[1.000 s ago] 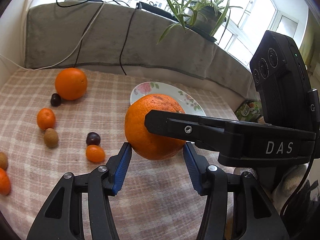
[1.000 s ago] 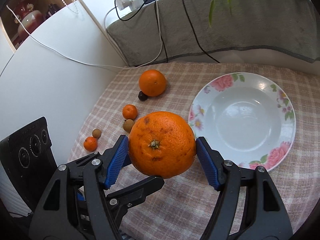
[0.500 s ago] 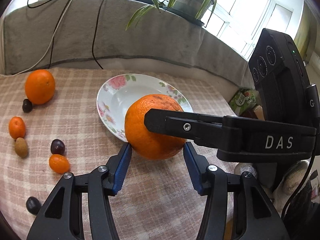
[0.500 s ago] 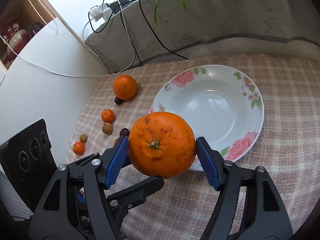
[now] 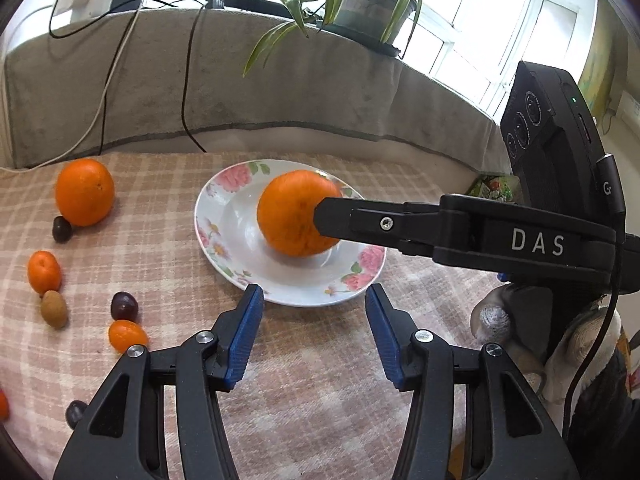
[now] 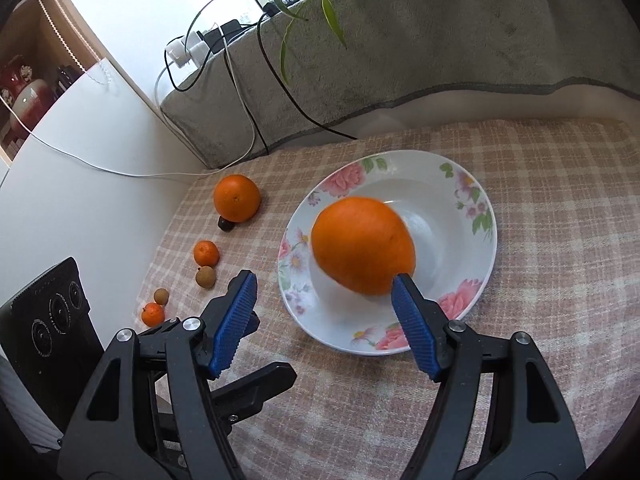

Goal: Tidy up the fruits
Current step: 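Lower the orange onto the plate and open the right gripper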

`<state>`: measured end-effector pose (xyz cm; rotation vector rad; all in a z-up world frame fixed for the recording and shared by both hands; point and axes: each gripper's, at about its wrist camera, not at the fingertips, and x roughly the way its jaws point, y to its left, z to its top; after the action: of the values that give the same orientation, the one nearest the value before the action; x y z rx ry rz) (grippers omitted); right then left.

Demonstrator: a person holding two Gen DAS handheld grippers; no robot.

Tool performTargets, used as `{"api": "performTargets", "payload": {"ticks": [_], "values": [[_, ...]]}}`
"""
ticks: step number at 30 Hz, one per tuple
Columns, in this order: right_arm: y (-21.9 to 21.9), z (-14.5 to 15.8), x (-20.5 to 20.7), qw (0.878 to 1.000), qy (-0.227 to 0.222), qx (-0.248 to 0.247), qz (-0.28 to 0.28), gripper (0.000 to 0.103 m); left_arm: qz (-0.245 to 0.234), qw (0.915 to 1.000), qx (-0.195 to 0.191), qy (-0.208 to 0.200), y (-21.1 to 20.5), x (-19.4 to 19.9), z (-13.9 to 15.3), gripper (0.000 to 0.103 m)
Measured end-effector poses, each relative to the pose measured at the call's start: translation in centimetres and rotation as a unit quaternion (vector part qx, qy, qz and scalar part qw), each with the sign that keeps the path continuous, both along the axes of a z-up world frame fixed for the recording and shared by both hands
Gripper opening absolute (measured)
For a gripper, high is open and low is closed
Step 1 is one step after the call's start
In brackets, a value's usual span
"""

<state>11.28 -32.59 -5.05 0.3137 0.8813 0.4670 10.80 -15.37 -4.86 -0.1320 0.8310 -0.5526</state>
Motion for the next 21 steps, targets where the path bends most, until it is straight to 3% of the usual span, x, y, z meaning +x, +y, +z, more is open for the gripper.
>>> {"api": "performTargets", "payload": {"ticks": [12, 21], "values": [[-1.4, 1.2, -2.1, 0.999, -0.037, -0.004, -0.025, 0.077, 0.009, 0.9998, 0.013, -0.012, 1.0, -1.4, 0.5, 0.054], [-1.8, 2.1, -3.9, 0.997, -0.067, -0.023, -0.042, 0.083, 0.017, 0.9992, 0.011, -0.034, 2.0, -2.8, 1.0, 0.070]]}}
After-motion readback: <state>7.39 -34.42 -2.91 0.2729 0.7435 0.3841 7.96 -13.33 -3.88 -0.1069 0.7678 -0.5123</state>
